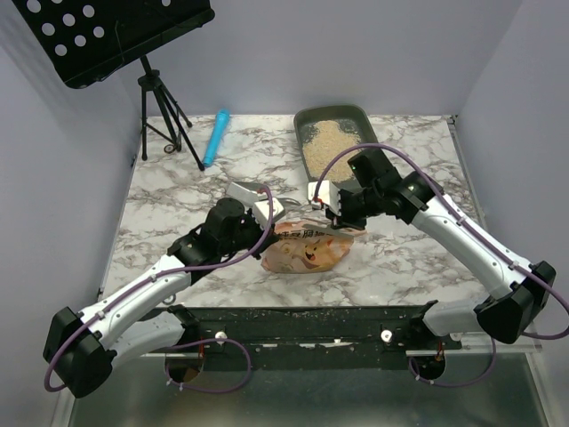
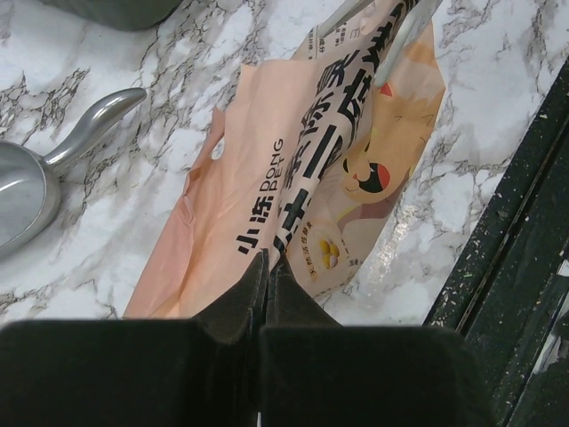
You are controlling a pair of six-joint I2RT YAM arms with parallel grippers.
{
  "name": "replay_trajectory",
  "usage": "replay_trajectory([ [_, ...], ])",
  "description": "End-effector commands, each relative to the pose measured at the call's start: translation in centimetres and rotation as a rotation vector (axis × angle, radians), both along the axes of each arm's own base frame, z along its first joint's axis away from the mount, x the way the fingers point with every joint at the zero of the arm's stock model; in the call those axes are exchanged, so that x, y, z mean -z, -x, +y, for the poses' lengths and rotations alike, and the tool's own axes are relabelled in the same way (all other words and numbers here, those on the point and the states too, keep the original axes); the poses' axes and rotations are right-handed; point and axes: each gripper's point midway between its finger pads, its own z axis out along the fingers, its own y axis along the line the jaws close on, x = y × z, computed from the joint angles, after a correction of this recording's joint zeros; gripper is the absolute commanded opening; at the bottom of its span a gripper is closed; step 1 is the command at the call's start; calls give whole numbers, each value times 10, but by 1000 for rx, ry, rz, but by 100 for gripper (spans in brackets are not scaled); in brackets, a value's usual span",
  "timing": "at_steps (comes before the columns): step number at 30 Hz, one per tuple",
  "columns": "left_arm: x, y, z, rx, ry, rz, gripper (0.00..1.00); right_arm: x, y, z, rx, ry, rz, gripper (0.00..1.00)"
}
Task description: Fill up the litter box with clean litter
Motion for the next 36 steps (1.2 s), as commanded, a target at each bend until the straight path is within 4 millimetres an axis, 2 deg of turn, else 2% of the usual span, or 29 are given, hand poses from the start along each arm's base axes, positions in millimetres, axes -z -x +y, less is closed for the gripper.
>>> replay_trajectory([
  [1, -16, -9, 3, -45, 22, -59, 0, -2, -4, 0, -24, 8, -15, 0],
  [18, -24, -12, 7, -81, 33, -91, 0, 41, 10, -6, -78, 87, 47, 0],
  [29, -31, -12, 8, -88, 51, -109, 0, 79, -3, 10, -24, 126, 88, 2],
  [36, -30, -12, 7, -84, 52, -101, 0, 80, -9, 16, 5, 102, 81, 4],
])
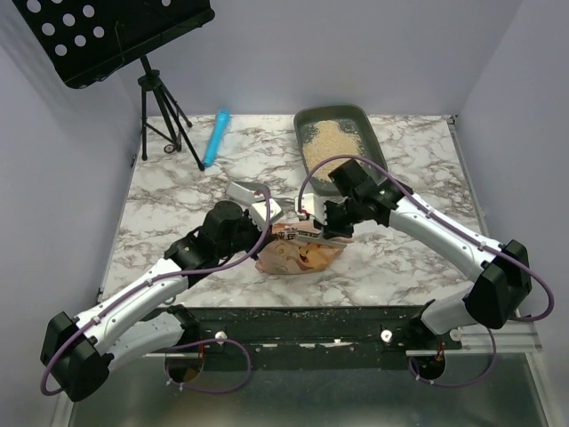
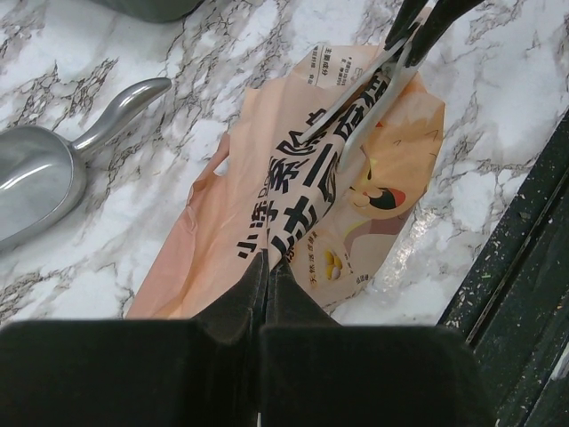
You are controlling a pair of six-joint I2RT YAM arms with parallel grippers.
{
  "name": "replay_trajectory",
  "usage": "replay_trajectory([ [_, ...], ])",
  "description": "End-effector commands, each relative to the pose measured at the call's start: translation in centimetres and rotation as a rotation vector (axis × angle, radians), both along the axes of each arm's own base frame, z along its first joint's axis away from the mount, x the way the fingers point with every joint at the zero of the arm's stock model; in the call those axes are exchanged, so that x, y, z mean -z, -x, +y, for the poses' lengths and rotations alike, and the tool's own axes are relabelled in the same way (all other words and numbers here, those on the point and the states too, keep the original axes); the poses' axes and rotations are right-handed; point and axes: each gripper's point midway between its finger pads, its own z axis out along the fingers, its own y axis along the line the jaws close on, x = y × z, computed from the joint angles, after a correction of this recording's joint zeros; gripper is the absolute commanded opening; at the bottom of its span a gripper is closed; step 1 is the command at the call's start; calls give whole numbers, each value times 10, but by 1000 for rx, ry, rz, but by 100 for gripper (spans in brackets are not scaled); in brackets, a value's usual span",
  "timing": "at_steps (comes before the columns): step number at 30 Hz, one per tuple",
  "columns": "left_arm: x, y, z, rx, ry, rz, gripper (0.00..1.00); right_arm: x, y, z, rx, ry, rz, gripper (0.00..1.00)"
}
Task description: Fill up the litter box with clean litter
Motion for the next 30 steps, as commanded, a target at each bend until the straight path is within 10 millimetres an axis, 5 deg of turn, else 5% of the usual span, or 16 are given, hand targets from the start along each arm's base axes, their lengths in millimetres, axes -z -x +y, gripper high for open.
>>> replay_trajectory([
  [1, -29, -11, -2, -36, 67, -81, 0, 13, -3, 2, 31, 15, 14, 5],
  [12, -26, -12, -2, -36, 61, -74, 0, -24, -2, 10, 56, -106, -41, 42],
  [13, -26, -12, -2, -37, 60, -75, 0, -29, -4, 8, 71, -107, -58, 50],
  [14, -25, -12, -2, -37, 57, -71, 0, -34, -5, 6, 85, -110, -72, 80],
  [15, -26, -12, -2, -39, 60, -75, 0, -40, -7, 5, 102, -118, -90, 100],
  [25, -29, -13, -1, -46, 65, -82, 6, -135, -30, -17, 450, -362, -298, 100],
  [30, -42, -12, 0, -46, 82, -105, 23, -168, -67, -65, 904, -373, -412, 100],
])
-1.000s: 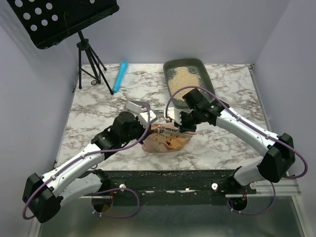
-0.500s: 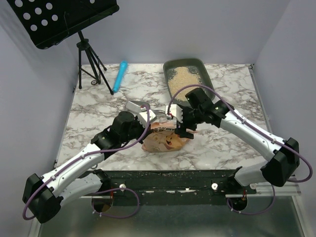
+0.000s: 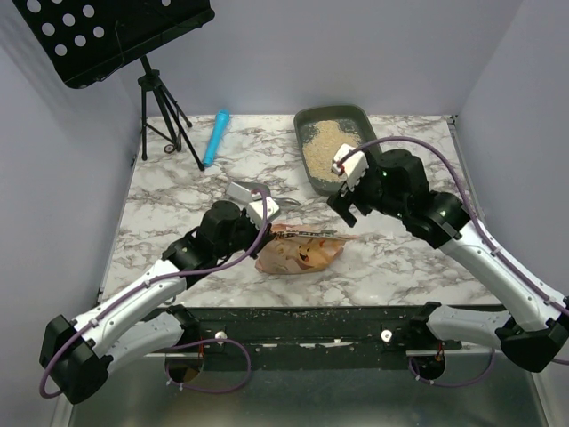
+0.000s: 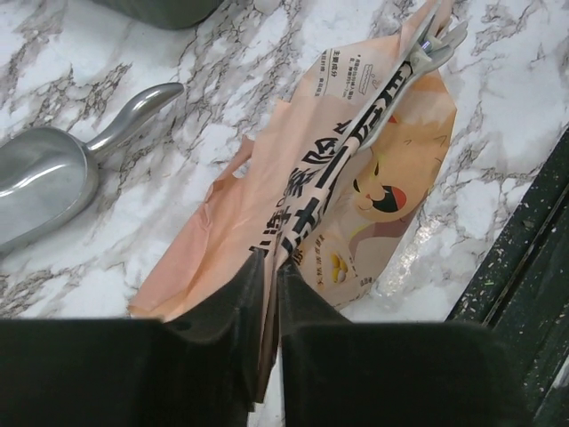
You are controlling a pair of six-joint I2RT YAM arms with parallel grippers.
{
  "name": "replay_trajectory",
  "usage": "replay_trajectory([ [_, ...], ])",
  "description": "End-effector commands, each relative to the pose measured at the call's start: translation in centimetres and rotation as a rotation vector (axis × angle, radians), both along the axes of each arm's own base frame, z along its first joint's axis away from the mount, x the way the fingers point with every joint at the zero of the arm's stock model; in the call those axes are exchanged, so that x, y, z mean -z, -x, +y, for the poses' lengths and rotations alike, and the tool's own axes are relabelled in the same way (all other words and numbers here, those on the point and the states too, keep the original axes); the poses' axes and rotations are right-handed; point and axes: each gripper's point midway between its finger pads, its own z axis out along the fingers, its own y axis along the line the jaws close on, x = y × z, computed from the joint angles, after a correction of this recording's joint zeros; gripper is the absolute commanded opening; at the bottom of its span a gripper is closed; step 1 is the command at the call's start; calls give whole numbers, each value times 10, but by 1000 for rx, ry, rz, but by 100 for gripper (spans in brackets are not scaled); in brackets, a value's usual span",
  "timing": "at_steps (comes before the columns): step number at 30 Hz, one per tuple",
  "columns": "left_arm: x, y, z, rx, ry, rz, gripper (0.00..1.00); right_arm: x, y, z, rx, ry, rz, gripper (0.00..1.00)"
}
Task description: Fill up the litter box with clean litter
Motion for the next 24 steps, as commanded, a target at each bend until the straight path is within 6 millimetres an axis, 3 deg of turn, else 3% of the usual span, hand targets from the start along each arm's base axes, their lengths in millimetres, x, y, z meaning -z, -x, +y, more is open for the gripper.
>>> replay_trajectory([
  [1, -42, -11, -2, -30, 79, -106, 29, -30, -32, -36, 386, -68, -37, 100],
  [4, -55, -12, 0, -40, 90, -132, 47, -35, -34, -37, 445, -170, -52, 100],
  [7, -76, -12, 3, -52, 97, -151, 71, -35, -36, -45, 544, -261, -47, 100],
  [9, -92, -14, 7, -73, 104, -169, 95, -37, -38, -45, 608, -333, -21, 100],
  [10, -102, -15, 9, -84, 111, -185, 99, -39, -41, -48, 660, -377, -15, 100],
  [16, -152, -48, 44, -373, 125, -267, 99, -38, -49, -72, 883, -430, -32, 100],
  [19, -161, -58, 55, -470, 113, -273, 99, -30, -48, -68, 856, -405, -14, 100],
  [24, -150, -71, 60, -548, 70, -246, 99, -32, -46, -78, 881, -456, -65, 100],
])
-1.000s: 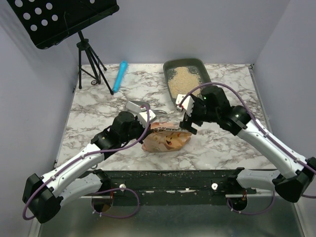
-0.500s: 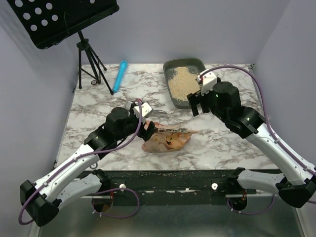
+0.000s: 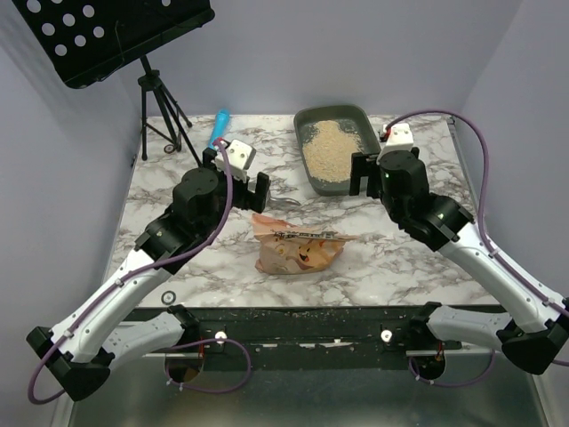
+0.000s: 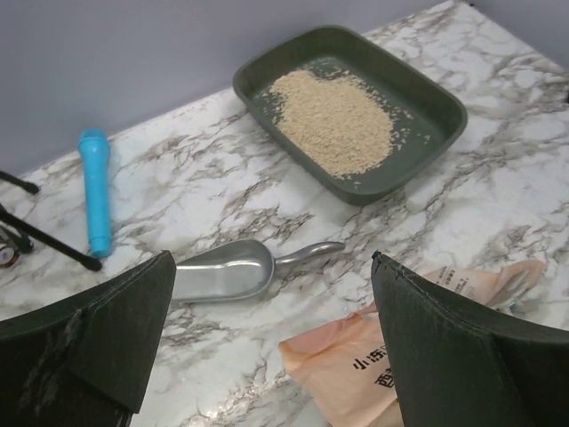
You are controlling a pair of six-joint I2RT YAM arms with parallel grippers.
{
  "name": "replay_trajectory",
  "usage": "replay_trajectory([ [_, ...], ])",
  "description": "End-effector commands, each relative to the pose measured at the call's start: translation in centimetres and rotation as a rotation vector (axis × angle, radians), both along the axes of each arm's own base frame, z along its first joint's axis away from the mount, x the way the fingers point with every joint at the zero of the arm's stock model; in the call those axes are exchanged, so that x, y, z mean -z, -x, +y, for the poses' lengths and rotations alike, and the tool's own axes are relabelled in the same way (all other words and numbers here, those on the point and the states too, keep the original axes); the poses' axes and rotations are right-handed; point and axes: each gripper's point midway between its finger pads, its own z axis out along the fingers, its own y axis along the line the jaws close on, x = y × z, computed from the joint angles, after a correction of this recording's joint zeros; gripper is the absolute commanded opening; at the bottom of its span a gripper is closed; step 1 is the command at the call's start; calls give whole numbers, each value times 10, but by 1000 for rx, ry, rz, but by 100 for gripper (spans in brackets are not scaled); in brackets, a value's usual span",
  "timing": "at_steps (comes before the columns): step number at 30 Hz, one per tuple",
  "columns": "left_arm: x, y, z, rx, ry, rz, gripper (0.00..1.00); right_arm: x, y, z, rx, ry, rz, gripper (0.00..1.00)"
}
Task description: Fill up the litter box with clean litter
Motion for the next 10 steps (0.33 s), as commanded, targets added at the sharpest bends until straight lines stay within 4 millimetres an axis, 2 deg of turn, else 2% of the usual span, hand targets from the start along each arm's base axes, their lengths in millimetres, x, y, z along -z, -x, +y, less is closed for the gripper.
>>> replay_trajectory([
  [1, 22, -14, 18, -151, -43, 68, 99, -10, 1, -10, 48, -41, -71, 100],
  [5, 18, -15, 15, -146, 2, 57, 99, -8, 8, -7, 6, -44, -66, 100],
  [10, 16, -14, 14, -141, 3, 54, 99, -14, 11, -13, 16, -70, -105, 100],
])
